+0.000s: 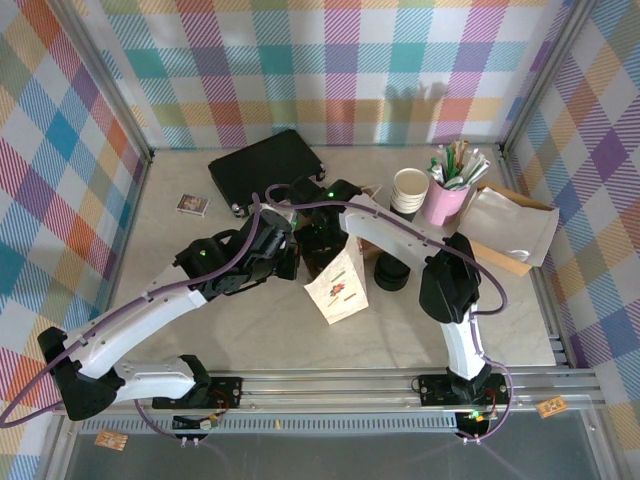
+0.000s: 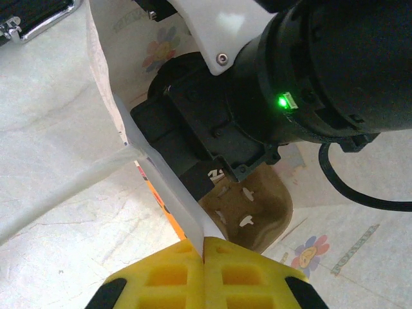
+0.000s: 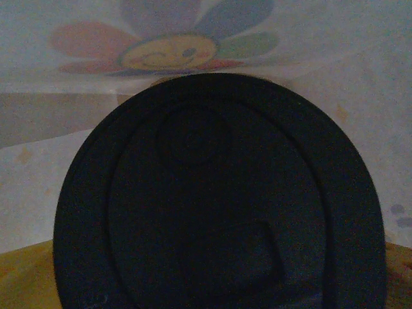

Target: Pack the takeout coffee

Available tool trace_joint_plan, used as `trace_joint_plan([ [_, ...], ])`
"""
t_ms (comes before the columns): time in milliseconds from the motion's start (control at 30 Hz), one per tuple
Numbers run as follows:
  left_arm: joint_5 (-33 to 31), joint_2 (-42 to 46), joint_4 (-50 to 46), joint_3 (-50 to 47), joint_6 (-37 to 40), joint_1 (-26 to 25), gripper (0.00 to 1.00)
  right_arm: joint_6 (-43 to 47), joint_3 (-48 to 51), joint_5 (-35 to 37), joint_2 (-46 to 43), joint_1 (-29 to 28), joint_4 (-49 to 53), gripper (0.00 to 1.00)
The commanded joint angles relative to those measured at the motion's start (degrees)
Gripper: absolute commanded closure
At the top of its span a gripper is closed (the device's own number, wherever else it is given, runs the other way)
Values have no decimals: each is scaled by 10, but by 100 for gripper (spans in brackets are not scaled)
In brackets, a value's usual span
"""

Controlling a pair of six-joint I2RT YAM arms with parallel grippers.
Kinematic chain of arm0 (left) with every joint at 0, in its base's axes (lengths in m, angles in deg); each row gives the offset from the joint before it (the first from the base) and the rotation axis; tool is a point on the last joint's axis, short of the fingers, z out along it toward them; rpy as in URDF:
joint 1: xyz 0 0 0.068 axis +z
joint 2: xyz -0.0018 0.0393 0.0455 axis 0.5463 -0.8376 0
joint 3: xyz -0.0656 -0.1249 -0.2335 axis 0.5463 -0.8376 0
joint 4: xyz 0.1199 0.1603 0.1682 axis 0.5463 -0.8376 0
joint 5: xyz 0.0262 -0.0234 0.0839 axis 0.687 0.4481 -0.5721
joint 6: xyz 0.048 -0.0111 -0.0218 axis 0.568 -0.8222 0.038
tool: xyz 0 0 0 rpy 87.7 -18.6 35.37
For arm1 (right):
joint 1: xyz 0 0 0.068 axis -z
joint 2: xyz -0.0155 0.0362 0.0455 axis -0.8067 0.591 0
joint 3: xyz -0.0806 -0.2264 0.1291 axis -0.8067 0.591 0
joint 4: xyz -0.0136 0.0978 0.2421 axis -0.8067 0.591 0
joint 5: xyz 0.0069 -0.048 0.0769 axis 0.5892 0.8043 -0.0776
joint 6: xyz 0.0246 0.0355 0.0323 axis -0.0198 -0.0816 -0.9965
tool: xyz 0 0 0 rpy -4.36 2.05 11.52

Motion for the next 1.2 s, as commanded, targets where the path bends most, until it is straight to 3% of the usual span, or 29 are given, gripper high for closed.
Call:
trace_joint_plan([
  [0,-19,1,-34,22,6,-12,100,9,-18,2,10,3,23,1],
  [1167,-69,-7,-76,42,16,-12,100,21,-97,-42,50,-2,86,1],
])
